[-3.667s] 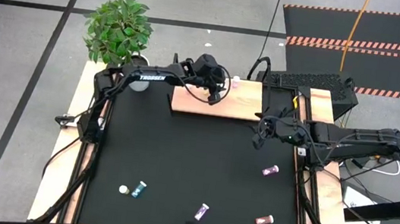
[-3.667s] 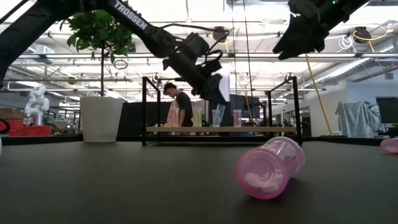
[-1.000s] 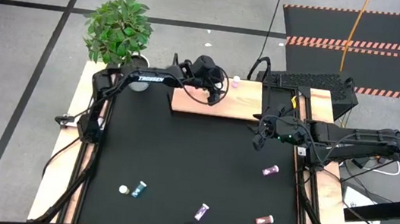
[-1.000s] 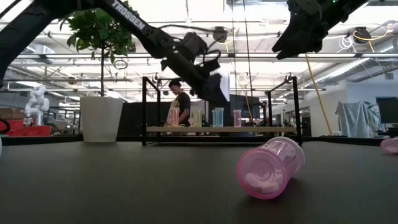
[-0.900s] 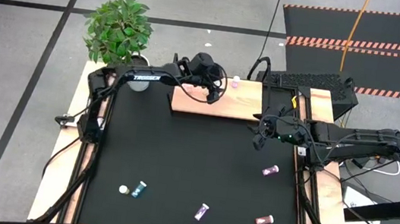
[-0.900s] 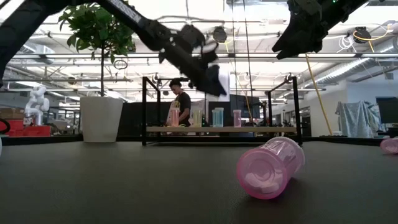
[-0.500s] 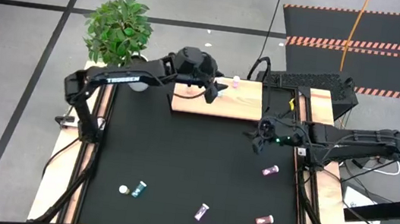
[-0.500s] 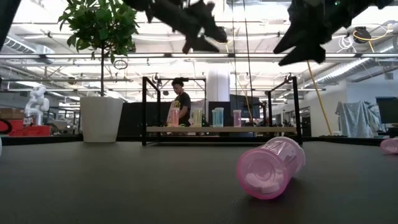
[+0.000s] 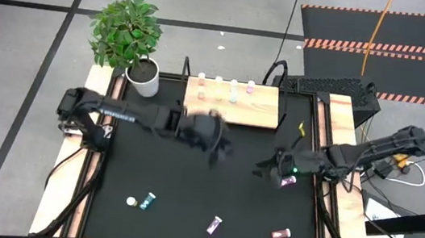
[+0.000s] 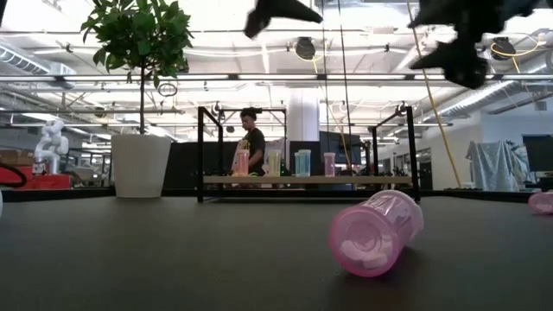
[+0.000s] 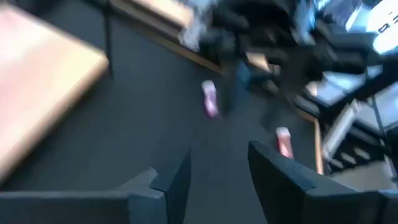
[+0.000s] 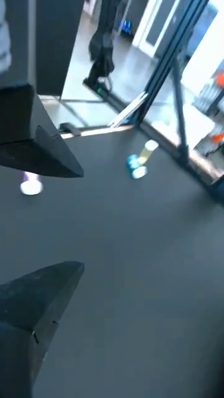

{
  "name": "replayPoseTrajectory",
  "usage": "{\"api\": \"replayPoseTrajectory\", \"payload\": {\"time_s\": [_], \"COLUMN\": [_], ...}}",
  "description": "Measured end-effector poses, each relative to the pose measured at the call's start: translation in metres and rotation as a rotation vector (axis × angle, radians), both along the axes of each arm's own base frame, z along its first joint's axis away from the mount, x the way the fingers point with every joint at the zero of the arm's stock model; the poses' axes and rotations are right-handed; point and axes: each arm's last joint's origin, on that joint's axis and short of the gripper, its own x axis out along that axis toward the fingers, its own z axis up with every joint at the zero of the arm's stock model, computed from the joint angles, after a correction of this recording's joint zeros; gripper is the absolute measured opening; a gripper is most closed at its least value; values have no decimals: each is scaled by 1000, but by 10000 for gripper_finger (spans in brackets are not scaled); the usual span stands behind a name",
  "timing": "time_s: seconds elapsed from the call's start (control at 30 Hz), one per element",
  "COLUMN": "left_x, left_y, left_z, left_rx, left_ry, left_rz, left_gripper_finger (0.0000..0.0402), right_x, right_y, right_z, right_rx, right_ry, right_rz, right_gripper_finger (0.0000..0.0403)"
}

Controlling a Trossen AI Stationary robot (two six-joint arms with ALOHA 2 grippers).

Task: Pick and place medicine bottles onto shelf by color
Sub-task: Put the right violet pill bottle on the shelf aligned with the other violet pill bottle

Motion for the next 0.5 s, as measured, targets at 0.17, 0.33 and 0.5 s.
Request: {"api": "replayPoseTrajectory", "payload": {"time_s": [0.17,0.33,0.5], "left_x": [-16,-31,-36], "left_y": [-51,-60,-48], "left_z": [-12,-24,-29], "left_rx": [-10,-32,-18], "left_ry": [141,308,409], "left_rz": [11,52,88], "left_gripper_finger": [138,126,122], "right_x": [3,15,25], "right_y": [29,56,75], "right_z": [-19,-45,-69], "right_rx": [46,104,236], "right_ry": [95,204,427], "right_rz": [-39,-114,-177], "right_gripper_finger": [223,200,174]}}
